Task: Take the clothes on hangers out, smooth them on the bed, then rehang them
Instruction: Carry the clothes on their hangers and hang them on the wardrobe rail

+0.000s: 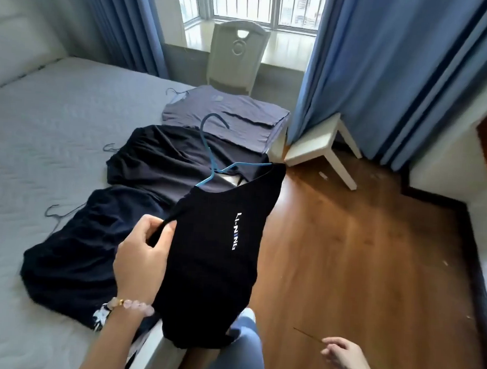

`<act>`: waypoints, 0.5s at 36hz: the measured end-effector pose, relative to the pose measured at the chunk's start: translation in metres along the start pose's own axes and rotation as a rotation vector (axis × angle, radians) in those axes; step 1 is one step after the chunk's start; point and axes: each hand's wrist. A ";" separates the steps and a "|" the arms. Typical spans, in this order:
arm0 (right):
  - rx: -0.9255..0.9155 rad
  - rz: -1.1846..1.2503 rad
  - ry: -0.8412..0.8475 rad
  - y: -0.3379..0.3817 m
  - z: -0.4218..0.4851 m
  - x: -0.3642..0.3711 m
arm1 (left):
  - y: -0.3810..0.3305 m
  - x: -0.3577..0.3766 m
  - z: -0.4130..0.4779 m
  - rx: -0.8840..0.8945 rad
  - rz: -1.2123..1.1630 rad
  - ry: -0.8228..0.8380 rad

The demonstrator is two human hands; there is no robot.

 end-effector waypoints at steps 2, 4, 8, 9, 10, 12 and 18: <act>-0.024 -0.003 0.010 0.040 0.011 -0.004 | 0.002 0.021 0.017 -0.031 -0.025 -0.004; -0.050 0.003 0.027 0.080 0.022 -0.009 | 0.003 0.043 0.035 -0.059 -0.036 -0.013; -0.077 -0.026 0.020 0.158 0.053 -0.021 | 0.005 0.092 0.076 -0.107 -0.032 -0.026; -0.074 -0.034 0.019 0.176 0.060 -0.024 | 0.005 0.104 0.089 -0.120 -0.028 -0.029; -0.060 -0.037 0.020 0.192 0.070 -0.028 | 0.005 0.117 0.102 -0.132 -0.024 -0.034; -0.030 -0.040 0.022 0.221 0.087 -0.038 | 0.000 0.142 0.131 -0.157 -0.015 -0.046; 0.062 -0.124 0.012 0.293 0.132 -0.077 | -0.029 0.205 0.231 -0.184 0.009 -0.104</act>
Point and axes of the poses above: each hand's wrist, its own z-axis towards the middle knuckle, its own x-axis out of the palm, y = z × x, and after that the axes turned 13 degrees about x, right-handed
